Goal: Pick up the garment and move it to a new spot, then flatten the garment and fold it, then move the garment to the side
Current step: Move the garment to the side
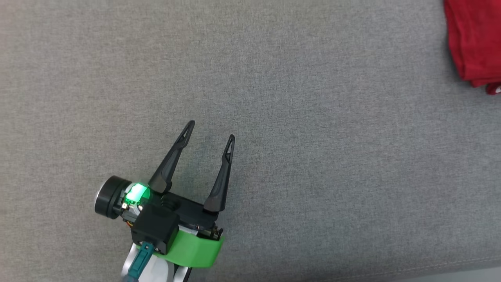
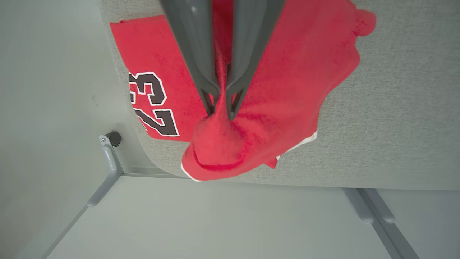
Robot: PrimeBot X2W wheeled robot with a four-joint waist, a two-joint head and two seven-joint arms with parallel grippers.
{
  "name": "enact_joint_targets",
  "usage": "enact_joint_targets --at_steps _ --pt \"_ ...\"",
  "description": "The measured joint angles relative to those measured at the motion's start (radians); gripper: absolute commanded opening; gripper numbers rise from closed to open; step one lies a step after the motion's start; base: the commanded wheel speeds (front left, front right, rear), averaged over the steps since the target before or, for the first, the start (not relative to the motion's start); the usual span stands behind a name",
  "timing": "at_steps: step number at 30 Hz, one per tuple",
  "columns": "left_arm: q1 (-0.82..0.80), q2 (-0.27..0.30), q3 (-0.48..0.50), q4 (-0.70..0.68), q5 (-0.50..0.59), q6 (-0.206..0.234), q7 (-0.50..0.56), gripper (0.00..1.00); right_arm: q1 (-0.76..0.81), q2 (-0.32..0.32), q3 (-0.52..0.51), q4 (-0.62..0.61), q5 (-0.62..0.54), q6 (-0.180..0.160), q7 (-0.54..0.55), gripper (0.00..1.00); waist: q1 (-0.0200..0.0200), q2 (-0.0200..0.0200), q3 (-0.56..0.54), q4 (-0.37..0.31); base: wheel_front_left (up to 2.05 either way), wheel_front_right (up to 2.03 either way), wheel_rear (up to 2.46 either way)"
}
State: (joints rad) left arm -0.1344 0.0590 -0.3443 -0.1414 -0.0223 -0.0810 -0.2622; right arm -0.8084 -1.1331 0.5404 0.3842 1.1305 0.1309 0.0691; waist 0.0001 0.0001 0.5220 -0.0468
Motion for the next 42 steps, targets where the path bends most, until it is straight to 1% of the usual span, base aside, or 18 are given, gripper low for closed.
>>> enact_joint_targets --at_steps 4,10,16,17,18,19,24,26,30,34,37,40,42 --pt "-0.019 0.003 0.000 -0.008 0.006 -0.007 0.000 1.00 -0.012 -0.036 -0.022 0.017 -0.016 0.000 0.023 0.00 0.0000 0.0000 0.036 0.000 0.00 0.00 0.00" --pt "-0.023 0.003 0.003 -0.013 0.005 -0.009 0.000 1.00 0.004 -0.097 -0.039 0.068 -0.036 0.000 0.045 0.00 0.0000 0.0000 0.067 0.023 0.00 0.00 0.00" --pt "-0.032 0.003 0.007 -0.015 0.005 -0.016 0.000 1.00 0.020 -0.097 -0.045 0.132 -0.051 0.001 0.050 0.00 0.0000 0.0000 0.091 0.043 0.00 0.00 0.00" --pt "-0.033 0.003 0.007 -0.015 0.005 -0.016 0.000 1.00 0.020 -0.094 -0.047 0.144 -0.062 0.001 0.047 0.29 0.0000 0.0000 0.093 0.045 0.00 0.00 0.00" --pt "-0.036 0.003 0.007 -0.015 0.005 -0.017 0.000 1.00 0.019 -0.089 -0.048 0.161 -0.086 0.001 0.037 0.75 0.0000 0.0000 0.095 0.047 0.00 0.00 0.00" --pt "-0.039 0.003 0.006 -0.014 0.005 -0.017 0.000 1.00 0.019 -0.086 -0.048 0.174 -0.105 0.001 0.033 0.99 0.0000 0.0000 0.095 0.049 0.00 0.00 0.00" --pt "-0.042 0.002 0.007 -0.008 0.002 -0.017 0.000 1.00 -0.031 -0.054 -0.068 0.280 -0.278 0.001 -0.055 1.00 0.0000 0.0000 0.084 0.052 0.00 0.00 0.00" --pt "-0.041 0.002 0.007 -0.003 0.000 -0.020 0.000 1.00 -0.052 -0.020 -0.068 0.294 -0.348 0.001 -0.098 1.00 0.0000 0.0000 0.073 0.052 0.00 0.00 0.00" --pt "-0.033 0.000 0.008 0.004 -0.005 -0.020 0.000 1.00 -0.067 0.081 -0.062 0.312 -0.451 0.001 -0.171 1.00 -0.0001 0.0000 0.039 0.050 0.00 0.00 0.00" --pt "-0.003 -0.003 0.015 0.020 -0.023 -0.004 0.000 1.00 -0.034 0.221 -0.043 0.281 -0.489 0.001 -0.261 1.00 -0.0001 -0.0001 -0.010 0.046 0.00 0.00 0.00" --pt "0.028 -0.005 0.026 0.034 -0.038 0.021 0.000 1.00 0.035 0.312 -0.035 0.261 -0.528 0.001 -0.306 1.00 -0.0001 0.0000 -0.054 0.044 0.00 0.00 0.00" --pt "0.070 -0.007 0.056 0.060 -0.068 0.062 0.000 1.00 0.121 0.428 -0.053 0.243 -0.585 0.001 -0.327 1.00 -0.0002 0.0000 -0.105 0.043 0.00 0.00 0.00" --pt "0.106 -0.008 0.079 0.093 -0.106 0.083 0.000 1.00 0.198 0.518 -0.092 0.202 -0.624 0.001 -0.328 1.00 -0.0002 0.0000 -0.145 0.042 0.00 0.00 0.00"
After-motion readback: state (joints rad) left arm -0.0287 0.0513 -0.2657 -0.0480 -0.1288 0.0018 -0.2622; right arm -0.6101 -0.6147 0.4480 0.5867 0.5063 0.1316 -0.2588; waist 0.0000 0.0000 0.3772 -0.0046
